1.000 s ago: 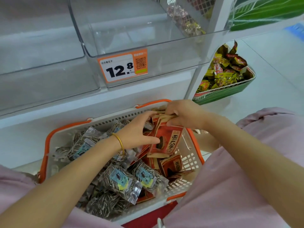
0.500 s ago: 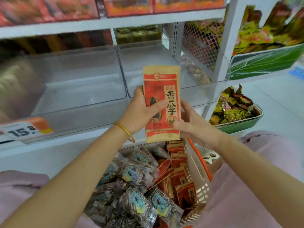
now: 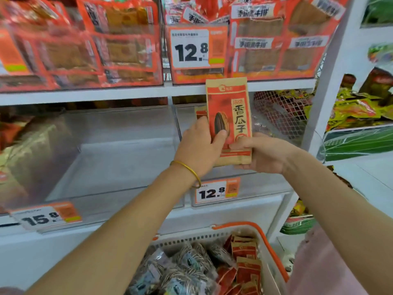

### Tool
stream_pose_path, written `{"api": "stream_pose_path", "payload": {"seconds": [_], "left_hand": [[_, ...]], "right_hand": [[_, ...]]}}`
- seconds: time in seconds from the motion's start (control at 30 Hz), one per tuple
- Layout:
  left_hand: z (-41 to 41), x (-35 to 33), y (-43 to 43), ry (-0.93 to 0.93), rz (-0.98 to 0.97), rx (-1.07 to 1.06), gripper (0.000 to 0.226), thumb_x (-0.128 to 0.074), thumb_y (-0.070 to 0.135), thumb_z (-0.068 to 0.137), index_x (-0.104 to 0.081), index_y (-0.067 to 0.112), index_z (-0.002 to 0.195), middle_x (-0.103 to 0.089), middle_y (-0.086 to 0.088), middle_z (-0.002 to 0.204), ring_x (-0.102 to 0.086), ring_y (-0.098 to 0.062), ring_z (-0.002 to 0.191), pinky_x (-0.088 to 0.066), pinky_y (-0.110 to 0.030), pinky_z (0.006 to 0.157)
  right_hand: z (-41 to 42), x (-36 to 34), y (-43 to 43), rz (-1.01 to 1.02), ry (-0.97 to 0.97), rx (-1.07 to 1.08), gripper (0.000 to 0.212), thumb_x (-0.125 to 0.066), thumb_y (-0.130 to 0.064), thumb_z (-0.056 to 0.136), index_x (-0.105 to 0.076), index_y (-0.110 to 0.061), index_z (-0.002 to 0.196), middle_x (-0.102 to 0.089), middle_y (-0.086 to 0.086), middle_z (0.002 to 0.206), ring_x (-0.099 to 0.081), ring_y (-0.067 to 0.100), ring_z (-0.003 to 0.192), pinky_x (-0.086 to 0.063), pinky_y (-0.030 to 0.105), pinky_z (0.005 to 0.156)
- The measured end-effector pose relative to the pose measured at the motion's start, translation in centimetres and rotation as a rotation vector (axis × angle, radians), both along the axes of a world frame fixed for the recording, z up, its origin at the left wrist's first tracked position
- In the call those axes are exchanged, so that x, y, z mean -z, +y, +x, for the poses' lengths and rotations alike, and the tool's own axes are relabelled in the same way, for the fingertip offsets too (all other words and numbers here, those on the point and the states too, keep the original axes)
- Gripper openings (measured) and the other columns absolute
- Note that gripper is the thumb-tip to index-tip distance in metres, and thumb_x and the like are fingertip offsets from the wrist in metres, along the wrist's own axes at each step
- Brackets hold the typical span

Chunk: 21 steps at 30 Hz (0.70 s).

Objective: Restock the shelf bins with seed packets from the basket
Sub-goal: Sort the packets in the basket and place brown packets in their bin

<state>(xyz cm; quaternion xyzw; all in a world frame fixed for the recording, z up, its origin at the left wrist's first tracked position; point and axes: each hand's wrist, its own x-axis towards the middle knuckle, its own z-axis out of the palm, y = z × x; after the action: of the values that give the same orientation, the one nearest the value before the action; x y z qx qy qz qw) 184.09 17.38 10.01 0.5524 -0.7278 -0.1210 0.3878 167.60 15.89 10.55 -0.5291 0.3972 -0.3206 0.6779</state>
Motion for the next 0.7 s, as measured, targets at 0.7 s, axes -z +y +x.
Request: {"api": "stream_pose_path", "payload": {"seconds": [0.7], "left_hand": [[4.3,2.7,-2.4,-0.406,0.194,-0.048,0.065,-0.050,0.018,0.087,-0.022,0.007,0.145,-0.004,-0.012,0.156,0.001,-0.025,0.145,-0.012,-0.034,0.119]], "right_hand": [[8.1,6.7,-13.1,-0.335,0.308,0.251,0.068,-0.072,-0.024,0.082,-0.026,-0.011,0.131,-0.055,-0.004,0.101,-0.059,0.015,0.097,-0.052,0.037,0.087]]}}
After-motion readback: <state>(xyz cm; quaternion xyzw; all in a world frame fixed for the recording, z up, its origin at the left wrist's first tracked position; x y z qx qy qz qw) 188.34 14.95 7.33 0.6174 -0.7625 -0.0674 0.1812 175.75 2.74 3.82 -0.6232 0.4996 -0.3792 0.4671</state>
